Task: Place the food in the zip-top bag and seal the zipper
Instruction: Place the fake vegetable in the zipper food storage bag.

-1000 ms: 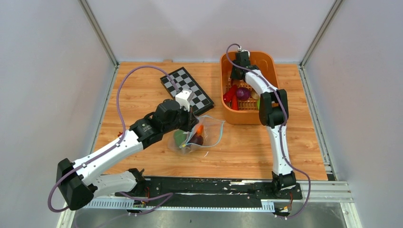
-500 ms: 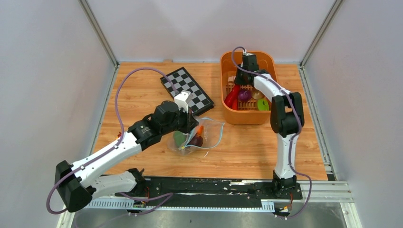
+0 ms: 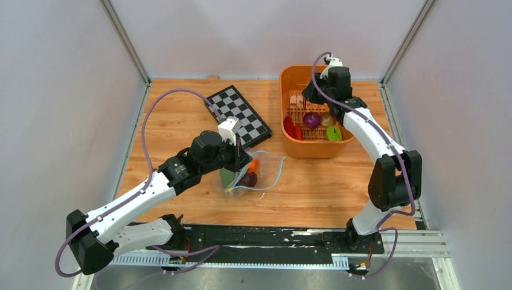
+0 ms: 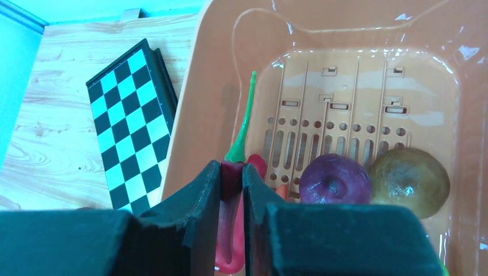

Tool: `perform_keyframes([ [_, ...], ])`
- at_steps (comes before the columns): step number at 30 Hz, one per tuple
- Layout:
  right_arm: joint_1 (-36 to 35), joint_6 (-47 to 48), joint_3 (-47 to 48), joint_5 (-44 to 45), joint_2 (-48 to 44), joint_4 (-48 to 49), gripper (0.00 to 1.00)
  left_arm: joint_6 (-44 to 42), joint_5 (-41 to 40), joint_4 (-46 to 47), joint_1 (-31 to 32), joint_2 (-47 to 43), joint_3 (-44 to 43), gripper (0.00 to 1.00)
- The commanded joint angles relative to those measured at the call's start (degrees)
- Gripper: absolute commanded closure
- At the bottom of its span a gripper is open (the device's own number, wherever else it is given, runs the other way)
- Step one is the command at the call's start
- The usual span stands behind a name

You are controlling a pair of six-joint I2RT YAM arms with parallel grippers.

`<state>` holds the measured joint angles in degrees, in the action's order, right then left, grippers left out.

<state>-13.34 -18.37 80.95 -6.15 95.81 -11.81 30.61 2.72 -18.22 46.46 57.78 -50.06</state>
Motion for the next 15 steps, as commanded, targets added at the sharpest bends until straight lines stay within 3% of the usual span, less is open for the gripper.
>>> perform_keyframes([
  [1,-0.1,-1.4,-3.0,-4.1,-6.4,3.5,0.92,0.4,-0.4,0.4,-0.2,-2.2,-0.3,1.00],
  [5,-1.7,-0.9,-10.6,-18.0,-11.9,10.8,0.91,0.8,-1.5,0.9,-0.2,-2.9,0.0,1.00],
  [8,-7.3,5.0,-17.3,-26.2,-17.5,16.2,0.88,1.3,-0.8,1.9,-0.2,-2.7,-0.3,1.00],
  [15,-14.9,7.7,-28.3,-35.8,-25.4,26.9,0.86,1.5,-2.1,2.0,-0.2,-3.0,-2.2,1.00],
])
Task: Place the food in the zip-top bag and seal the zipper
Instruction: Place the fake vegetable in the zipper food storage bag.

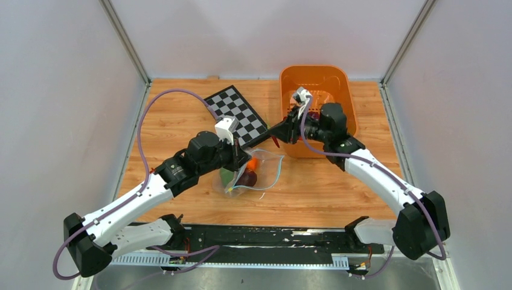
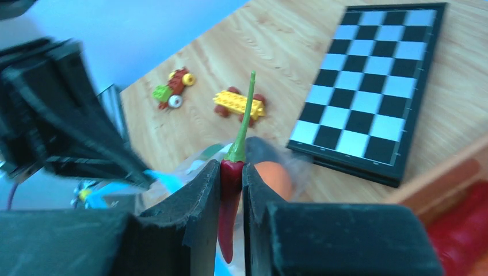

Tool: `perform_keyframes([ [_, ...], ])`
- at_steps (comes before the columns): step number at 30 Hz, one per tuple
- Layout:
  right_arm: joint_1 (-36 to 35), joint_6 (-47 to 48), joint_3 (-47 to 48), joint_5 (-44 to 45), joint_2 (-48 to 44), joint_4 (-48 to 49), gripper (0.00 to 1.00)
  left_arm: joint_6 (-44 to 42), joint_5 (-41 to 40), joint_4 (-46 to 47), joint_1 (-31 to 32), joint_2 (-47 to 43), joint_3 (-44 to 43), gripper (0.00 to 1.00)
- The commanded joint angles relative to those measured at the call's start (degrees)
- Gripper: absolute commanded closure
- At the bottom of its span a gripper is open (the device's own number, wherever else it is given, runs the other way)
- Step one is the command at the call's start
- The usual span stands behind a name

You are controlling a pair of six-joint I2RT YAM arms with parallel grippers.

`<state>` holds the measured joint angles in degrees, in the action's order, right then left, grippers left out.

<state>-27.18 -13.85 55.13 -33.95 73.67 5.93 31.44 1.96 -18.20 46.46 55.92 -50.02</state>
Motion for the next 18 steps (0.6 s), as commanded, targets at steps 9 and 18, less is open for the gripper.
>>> perform_keyframes([
  [9,-3.4,11.0,-4.6,-20.8,-6.7,8.8,0.84,4.6,-3.7,4.3,-0.2,-1.3,-3.7,1.00],
  [18,-6.4,23.9,-5.1,-26.5,-2.5,5.5,0.79,5.4,0.0,6.2,-0.2,-0.5,-5.1,1.00],
])
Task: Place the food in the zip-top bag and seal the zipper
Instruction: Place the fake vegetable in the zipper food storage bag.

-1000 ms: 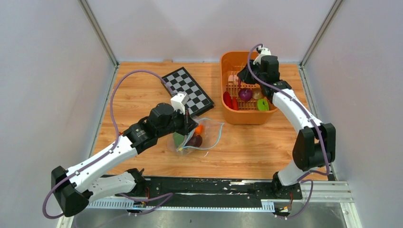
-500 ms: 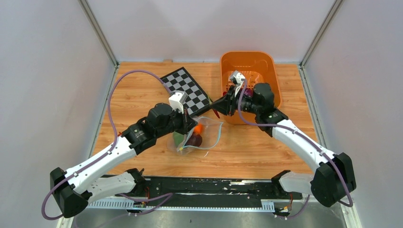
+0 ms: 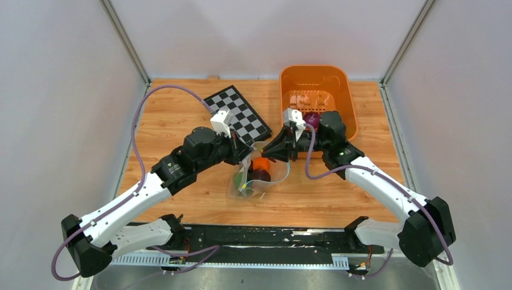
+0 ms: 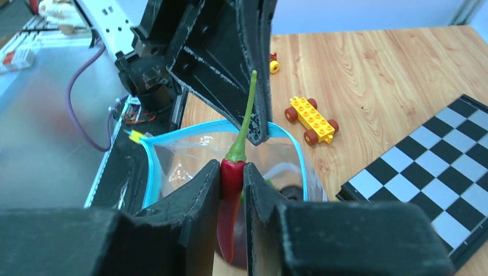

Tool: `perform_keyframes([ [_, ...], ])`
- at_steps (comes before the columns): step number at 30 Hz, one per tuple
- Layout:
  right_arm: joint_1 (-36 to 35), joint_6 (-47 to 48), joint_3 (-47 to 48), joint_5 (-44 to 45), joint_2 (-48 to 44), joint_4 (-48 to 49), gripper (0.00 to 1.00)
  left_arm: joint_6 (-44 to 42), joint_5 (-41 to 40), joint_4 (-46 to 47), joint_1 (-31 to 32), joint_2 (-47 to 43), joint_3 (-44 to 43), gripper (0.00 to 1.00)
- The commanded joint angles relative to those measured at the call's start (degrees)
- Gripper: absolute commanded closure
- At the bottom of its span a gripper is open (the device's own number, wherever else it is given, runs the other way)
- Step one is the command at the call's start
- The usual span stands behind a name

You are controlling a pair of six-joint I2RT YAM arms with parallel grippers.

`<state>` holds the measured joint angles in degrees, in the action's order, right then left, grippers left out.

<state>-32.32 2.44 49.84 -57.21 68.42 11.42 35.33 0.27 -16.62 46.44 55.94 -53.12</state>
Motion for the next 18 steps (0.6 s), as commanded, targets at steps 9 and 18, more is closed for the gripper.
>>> perform_keyframes([
  [9,-1.2,10.0,5.3,-0.6,5.3,-7.7,0.41,0.5,0.5,3.1,-0.2,-0.7,-1.9,1.00],
  [18,-1.1,7.3,3.5,7.9,-5.2,-4.9,0.34,-1.0,-0.1,1.7,-0.2,-0.1,-1.7,1.00],
])
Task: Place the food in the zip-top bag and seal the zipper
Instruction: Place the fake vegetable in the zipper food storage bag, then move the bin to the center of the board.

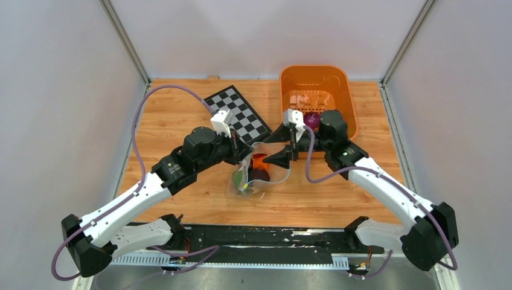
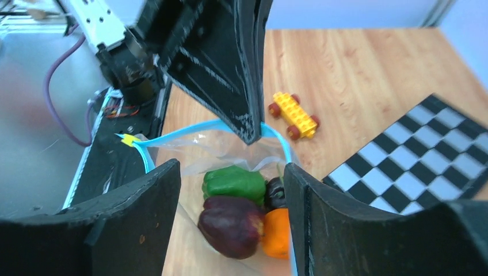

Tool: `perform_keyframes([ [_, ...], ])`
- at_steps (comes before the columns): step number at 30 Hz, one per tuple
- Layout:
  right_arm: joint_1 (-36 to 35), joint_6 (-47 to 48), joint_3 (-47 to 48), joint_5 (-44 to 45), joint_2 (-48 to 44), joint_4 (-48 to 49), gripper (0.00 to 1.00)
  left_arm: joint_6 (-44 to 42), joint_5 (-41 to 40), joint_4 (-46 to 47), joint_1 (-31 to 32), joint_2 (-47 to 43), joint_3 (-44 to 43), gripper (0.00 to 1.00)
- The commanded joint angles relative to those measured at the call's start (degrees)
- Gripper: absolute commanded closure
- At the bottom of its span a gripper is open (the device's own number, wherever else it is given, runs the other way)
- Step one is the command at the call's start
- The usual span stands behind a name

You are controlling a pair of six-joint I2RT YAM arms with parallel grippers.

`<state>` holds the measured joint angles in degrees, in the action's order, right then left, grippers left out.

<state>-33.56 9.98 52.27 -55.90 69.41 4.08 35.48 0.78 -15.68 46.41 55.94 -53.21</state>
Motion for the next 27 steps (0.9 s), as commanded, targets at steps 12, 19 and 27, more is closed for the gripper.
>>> perform_keyframes([
  [12,16.3,-26.7,12.8,47.0,13.1,-19.0,0.22,-1.9,-2.1,0.5,-0.2,-0.9,0.6,1.00],
  [19,17.7,-23.3,17.3,50.1,23.8,-27.3,0.23,-2.4,-3.1,-0.9,-0.2,-3.6,1.7,1.00],
  [27,15.9,-18.3,9.5,46.7,17.5,-35.8,0.22,-3.7,-6.2,-2.9,-0.2,-6.1,2.6,1.00],
])
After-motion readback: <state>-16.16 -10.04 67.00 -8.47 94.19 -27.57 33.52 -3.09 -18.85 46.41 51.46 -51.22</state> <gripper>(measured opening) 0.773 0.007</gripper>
